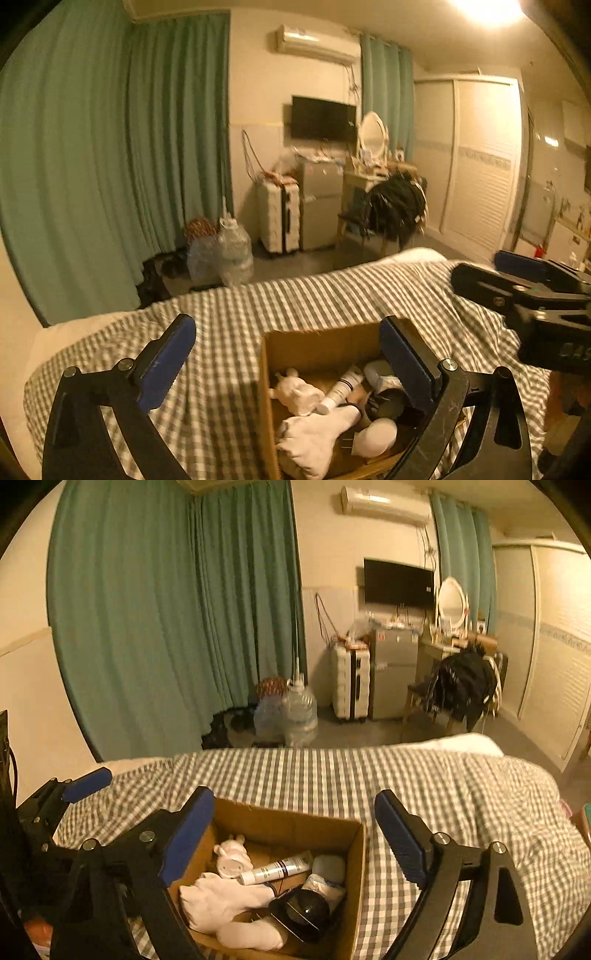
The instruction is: Organize objects
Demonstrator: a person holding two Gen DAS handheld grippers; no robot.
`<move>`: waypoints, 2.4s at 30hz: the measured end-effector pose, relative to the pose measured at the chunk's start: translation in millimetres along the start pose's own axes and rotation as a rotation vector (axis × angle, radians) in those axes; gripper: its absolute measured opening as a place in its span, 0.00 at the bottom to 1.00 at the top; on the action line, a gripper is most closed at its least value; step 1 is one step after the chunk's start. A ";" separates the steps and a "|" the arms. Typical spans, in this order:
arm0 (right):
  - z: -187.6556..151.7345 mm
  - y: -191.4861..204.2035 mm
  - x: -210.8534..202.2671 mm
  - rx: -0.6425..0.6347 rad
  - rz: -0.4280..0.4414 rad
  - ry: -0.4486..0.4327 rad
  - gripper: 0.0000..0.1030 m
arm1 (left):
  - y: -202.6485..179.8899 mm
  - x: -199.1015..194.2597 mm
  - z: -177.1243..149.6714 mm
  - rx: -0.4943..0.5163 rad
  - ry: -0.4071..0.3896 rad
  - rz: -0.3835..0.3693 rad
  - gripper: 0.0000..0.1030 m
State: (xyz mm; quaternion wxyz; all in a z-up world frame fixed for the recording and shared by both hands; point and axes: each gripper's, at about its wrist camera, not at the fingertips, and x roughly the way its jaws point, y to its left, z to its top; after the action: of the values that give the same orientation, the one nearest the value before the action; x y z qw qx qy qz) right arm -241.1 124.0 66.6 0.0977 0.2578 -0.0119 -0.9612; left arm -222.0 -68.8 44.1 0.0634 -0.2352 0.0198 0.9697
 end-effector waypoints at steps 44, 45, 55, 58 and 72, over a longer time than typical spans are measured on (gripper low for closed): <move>-64.2 -24.0 -81.6 -0.020 -0.182 -0.205 0.98 | -15.5 -80.2 -41.8 0.004 -0.133 0.130 1.00; -64.2 -24.0 -81.6 -0.020 -0.182 -0.205 0.98 | -15.8 -80.1 -41.8 0.006 -0.131 0.128 1.00; -64.6 -25.8 -78.4 -0.014 -0.178 -0.198 0.98 | -15.6 -78.9 -42.0 0.013 -0.120 0.130 1.00; -64.7 -25.5 -78.0 -0.015 -0.179 -0.197 0.98 | -16.4 -78.6 -42.2 0.017 -0.116 0.126 1.00; -67.6 -20.4 -74.4 -0.018 -0.167 -0.186 0.98 | -16.1 -83.4 -42.5 0.009 -0.124 0.124 1.00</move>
State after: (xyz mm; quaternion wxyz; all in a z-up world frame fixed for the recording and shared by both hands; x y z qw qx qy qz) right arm -148.1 160.3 43.2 0.0179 0.1669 0.0091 -0.9858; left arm -127.1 -65.2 44.5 0.0057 -0.1729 0.0348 0.9843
